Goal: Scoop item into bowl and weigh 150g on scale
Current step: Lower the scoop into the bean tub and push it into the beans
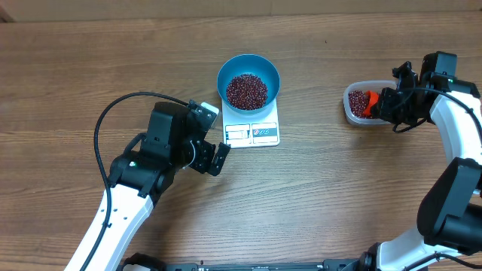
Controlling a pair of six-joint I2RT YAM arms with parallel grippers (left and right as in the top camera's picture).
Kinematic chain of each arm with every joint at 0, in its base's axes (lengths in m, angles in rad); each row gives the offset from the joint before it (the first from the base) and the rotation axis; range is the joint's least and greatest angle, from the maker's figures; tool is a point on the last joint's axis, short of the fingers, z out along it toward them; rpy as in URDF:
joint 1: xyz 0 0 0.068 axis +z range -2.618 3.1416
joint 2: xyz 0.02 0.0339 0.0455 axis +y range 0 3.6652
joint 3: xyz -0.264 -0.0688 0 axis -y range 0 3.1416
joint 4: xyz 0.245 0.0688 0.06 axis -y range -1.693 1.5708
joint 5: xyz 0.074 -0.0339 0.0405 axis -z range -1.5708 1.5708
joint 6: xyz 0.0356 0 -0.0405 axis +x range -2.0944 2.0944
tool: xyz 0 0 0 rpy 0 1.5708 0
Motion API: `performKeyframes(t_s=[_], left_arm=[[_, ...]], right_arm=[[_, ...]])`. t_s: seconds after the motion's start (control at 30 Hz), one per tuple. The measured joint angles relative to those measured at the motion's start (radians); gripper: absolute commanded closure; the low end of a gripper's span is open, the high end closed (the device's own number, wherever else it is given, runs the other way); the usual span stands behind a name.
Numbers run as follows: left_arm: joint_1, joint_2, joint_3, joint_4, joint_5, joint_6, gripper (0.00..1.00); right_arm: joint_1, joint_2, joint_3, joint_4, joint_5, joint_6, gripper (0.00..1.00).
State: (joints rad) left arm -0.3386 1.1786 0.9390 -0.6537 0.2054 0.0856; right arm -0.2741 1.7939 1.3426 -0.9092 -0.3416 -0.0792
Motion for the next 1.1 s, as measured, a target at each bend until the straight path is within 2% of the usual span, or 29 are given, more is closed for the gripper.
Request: performKeyframes(t_s=[0.73, 1.1], left_arm=[[0.000, 0.000, 0.000, 0.000, 0.000, 0.000, 0.00], [0.000, 0.000, 0.000, 0.000, 0.000, 0.000, 0.00]], right_arm=[[-0.001, 0.000, 0.000, -0.033, -0.091, 0.001, 0.96], [-0.029, 0.027, 0.000, -0.025, -0.138, 0.049, 0.96]])
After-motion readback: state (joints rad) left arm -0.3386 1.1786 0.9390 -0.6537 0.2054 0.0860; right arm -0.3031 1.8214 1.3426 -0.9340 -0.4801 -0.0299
